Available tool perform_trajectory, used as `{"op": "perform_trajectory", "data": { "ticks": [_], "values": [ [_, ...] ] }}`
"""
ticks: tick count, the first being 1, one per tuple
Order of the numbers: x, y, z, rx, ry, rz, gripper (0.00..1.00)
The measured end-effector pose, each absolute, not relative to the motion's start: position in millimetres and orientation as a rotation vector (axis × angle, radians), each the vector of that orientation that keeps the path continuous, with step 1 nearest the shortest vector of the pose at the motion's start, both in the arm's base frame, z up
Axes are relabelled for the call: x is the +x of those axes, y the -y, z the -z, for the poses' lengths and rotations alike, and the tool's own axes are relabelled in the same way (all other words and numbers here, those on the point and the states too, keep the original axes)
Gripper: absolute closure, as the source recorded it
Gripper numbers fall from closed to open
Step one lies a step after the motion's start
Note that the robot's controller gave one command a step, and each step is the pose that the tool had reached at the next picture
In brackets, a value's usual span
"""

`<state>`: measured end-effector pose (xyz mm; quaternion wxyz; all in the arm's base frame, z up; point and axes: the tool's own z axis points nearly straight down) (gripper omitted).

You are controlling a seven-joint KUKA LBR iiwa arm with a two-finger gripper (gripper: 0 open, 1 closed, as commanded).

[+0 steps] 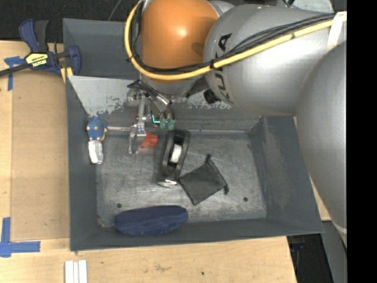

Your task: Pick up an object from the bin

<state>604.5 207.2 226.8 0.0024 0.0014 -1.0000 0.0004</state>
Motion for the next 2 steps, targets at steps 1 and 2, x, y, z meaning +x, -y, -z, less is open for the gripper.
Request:
{"op": "perform_trajectory", "data": {
  "ticks": [1, 2],
  "values": [
    [622.4, -195.5, -174.5, 0.494, 3.101, -0.001, 0.00],
    [618.7, -134.5, -182.7, 0.716, 3.060, -0.001, 0.00]
  ]
}}
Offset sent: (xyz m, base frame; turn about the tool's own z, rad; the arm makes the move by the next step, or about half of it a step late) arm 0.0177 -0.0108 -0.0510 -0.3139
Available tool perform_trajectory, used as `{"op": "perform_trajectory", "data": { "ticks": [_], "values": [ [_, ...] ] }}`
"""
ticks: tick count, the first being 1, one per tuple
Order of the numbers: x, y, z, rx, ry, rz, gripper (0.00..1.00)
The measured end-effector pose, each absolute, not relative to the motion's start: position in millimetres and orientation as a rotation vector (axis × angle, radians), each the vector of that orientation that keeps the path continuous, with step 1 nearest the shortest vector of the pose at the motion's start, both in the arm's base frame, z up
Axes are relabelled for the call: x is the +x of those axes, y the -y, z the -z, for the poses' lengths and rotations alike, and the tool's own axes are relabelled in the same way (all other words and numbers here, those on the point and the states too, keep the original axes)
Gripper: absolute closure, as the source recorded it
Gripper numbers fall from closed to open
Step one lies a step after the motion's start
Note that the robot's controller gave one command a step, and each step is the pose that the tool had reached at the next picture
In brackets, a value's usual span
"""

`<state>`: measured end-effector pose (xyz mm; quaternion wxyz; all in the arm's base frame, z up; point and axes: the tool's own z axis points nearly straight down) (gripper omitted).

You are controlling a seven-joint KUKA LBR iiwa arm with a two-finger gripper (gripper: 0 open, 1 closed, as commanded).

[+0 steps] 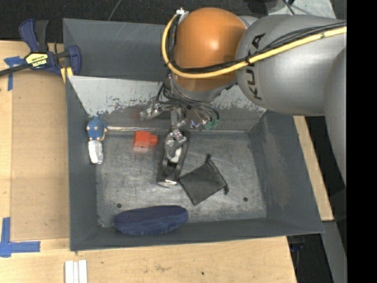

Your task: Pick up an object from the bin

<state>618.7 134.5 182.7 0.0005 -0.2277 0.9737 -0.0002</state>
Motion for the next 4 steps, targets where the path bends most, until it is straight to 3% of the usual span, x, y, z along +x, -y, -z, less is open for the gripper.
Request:
{"op": "perform_trajectory", "data": {
  "ticks": [1, 2, 3, 4],
  "values": [
    [608.0, -99.5, -109.8, -0.603, -3.065, -0.004, 0.00],
    [605.7, -96.9, -106.9, -0.606, -3.079, 0.001, 1.00],
    [606.5, -92.8, -194.5, -0.598, -3.081, 0.001, 1.00],
    [564.3, 14.8, -328.3, -1.323, -2.840, 0.008, 1.00]
  ]
}}
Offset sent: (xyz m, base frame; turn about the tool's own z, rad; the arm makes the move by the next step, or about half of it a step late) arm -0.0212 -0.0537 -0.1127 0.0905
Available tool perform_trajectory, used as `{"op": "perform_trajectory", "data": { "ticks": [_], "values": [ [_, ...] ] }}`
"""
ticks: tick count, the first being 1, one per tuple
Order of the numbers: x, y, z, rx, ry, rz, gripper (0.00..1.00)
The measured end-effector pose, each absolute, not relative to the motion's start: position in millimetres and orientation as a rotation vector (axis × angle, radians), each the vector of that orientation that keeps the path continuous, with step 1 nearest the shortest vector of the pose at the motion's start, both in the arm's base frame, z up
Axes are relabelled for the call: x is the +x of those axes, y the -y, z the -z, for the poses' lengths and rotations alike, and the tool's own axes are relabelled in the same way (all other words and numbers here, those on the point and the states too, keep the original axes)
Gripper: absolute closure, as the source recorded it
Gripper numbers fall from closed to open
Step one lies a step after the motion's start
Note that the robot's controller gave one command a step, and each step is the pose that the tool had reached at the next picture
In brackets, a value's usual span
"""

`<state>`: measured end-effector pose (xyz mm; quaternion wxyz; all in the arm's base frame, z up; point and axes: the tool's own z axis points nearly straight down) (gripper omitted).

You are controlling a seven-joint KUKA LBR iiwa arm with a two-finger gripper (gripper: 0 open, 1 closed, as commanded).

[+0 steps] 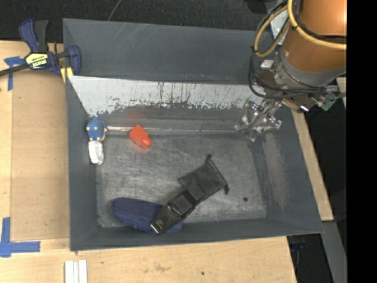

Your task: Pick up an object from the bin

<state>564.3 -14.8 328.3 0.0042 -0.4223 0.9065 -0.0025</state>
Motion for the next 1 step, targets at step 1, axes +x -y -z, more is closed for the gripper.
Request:
{"op": "perform_trajectory", "data": {
  "ticks": [1],
  "values": [
    [482.8, -20.2, -195.3, -1.691, -2.652, -0.007, 1.00]
  ]
}}
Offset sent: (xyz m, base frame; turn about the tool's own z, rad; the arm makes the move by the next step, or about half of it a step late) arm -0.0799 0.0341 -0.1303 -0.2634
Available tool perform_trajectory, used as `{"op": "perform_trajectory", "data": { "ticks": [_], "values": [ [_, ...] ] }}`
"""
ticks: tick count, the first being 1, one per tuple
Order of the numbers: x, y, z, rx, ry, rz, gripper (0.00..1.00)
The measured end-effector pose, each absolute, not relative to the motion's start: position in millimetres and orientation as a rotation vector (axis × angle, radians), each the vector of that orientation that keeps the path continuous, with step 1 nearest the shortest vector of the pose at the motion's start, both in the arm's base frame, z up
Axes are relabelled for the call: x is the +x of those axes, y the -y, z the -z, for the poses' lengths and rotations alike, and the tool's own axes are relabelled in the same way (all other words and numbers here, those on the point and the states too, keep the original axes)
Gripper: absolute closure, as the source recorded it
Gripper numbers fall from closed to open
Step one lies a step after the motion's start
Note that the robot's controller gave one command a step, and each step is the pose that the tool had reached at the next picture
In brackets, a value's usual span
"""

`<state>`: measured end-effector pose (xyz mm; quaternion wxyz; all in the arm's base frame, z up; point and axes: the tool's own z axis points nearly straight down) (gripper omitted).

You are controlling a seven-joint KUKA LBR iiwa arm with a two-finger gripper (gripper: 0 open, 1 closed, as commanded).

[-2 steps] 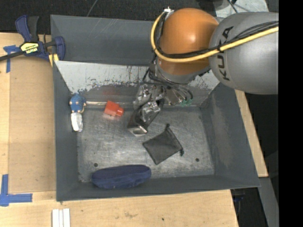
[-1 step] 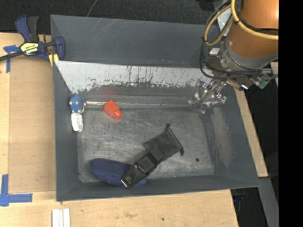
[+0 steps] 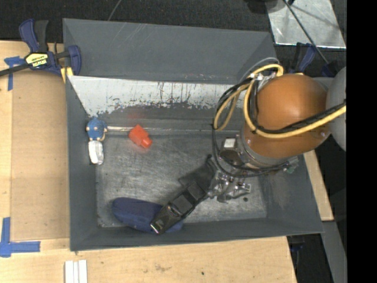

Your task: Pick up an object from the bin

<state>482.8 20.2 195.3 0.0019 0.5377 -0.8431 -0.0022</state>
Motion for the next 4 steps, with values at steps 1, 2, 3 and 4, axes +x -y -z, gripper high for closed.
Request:
{"op": "perform_trajectory", "data": {
  "ticks": [1, 2, 3, 4],
  "values": [
    [498.5, -70.0, -147.2, 1.418, 2.795, 0.000, 1.00],
    [502.9, -69.7, -146.3, 1.423, 2.819, -0.007, 0.00],
    [537.0, -57.6, -84.9, 1.737, 2.648, -0.014, 0.00],
    [532.8, -57.6, -82.3, 1.734, 2.635, -0.005, 1.00]
  ]
}}
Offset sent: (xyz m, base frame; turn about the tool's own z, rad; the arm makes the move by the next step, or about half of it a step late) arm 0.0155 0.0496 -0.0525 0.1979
